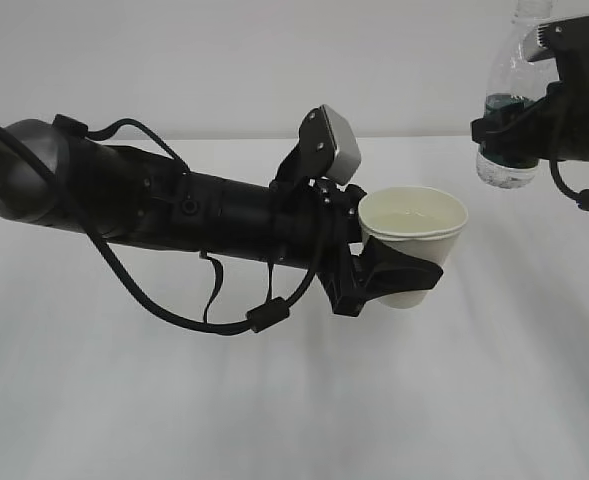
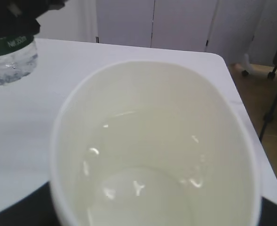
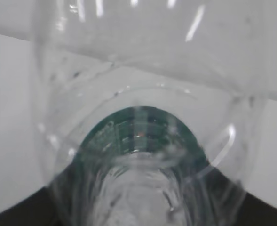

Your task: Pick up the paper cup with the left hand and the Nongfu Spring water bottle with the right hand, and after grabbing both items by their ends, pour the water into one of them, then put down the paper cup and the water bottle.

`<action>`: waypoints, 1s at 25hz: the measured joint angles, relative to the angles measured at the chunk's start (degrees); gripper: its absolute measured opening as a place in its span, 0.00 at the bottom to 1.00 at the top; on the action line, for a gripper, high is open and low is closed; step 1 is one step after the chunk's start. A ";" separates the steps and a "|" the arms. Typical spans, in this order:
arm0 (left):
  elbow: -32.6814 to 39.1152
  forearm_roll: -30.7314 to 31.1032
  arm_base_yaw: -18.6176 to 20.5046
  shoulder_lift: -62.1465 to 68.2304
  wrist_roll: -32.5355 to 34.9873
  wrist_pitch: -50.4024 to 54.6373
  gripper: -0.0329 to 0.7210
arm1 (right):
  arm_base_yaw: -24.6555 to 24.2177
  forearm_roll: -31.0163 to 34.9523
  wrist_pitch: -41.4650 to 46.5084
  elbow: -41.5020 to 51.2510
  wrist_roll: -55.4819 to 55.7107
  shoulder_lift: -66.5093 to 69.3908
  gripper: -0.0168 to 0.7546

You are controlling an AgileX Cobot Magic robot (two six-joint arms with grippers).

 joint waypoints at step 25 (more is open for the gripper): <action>0.00 -0.26 0.26 0.00 0.00 0.10 0.62 | -0.09 33.52 -11.54 5.91 -28.11 9.39 0.51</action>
